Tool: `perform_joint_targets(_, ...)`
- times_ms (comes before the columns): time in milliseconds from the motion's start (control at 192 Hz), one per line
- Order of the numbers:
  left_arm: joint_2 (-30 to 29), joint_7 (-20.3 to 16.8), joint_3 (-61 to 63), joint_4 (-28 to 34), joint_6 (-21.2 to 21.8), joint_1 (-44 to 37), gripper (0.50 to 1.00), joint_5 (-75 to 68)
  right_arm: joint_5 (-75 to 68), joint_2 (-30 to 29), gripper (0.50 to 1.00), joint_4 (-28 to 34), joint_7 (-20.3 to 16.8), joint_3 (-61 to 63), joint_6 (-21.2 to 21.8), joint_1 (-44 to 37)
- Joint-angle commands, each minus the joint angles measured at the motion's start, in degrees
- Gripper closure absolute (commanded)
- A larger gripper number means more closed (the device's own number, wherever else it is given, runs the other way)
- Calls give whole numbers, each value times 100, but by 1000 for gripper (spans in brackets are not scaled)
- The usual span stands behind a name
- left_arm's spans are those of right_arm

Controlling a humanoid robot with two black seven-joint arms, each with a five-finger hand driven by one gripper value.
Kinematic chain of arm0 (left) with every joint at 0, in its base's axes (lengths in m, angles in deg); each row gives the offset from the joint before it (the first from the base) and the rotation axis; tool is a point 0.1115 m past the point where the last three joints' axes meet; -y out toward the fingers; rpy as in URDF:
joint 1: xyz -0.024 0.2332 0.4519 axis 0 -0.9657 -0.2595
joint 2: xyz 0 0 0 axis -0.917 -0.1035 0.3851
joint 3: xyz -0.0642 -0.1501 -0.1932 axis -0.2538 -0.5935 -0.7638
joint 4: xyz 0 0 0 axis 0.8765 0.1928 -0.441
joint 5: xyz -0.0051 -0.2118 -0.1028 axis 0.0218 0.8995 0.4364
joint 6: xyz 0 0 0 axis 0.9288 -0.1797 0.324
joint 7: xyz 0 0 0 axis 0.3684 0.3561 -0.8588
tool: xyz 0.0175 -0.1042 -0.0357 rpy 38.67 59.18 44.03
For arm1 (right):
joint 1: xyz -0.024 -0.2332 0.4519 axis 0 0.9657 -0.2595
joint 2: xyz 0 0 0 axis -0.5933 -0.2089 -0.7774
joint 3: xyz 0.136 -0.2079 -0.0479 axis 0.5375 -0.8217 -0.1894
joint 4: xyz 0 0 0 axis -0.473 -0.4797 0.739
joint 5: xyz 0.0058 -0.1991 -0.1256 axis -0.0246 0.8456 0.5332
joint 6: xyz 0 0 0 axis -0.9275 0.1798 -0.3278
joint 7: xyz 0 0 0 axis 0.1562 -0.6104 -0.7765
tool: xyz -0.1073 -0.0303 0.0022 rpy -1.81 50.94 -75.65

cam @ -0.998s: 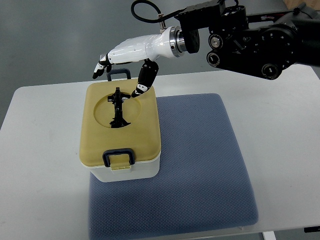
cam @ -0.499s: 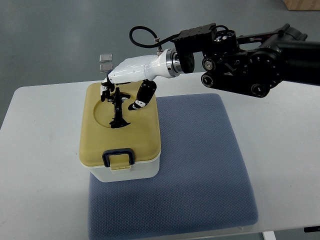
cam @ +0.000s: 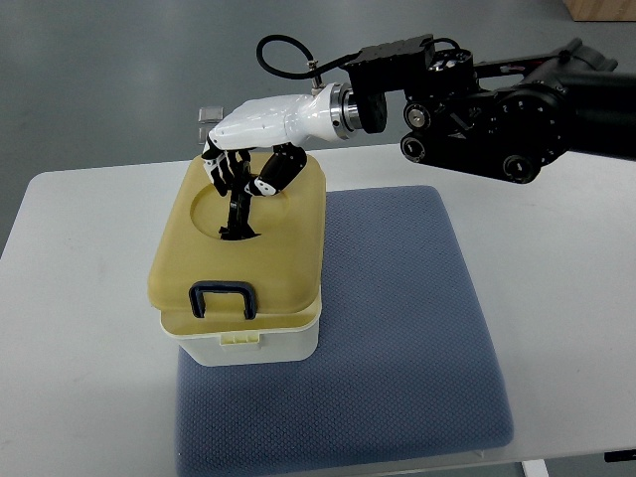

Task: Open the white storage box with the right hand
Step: 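Close the right hand fingers around the black lid handle, then lift the yellow lid off the box and carry it aside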

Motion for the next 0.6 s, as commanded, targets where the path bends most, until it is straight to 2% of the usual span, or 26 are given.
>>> perform_joint_targets(0,0,0,0,-9,0,0,500,0,-38,322,1000,262,21,70,113,-298)
perform_joint_targets(120,0,0,0,-9,0,0,500,0,-38,893,1000,667,47,88,386,-597)
perform_joint_targets(270,0,0,0,-9,0,0,500,0,-12,1631,1000,1010,56,105,641,-606)
perform_joint_targets(473,0,0,-9,0,0,-26,500,0,49,2677,1000,1098,188,53,1133,-368)
perform_joint_targets(593,0,0,0,-9,0,-26,500,0,163,3108,1000,1080,355,26,1195,1)
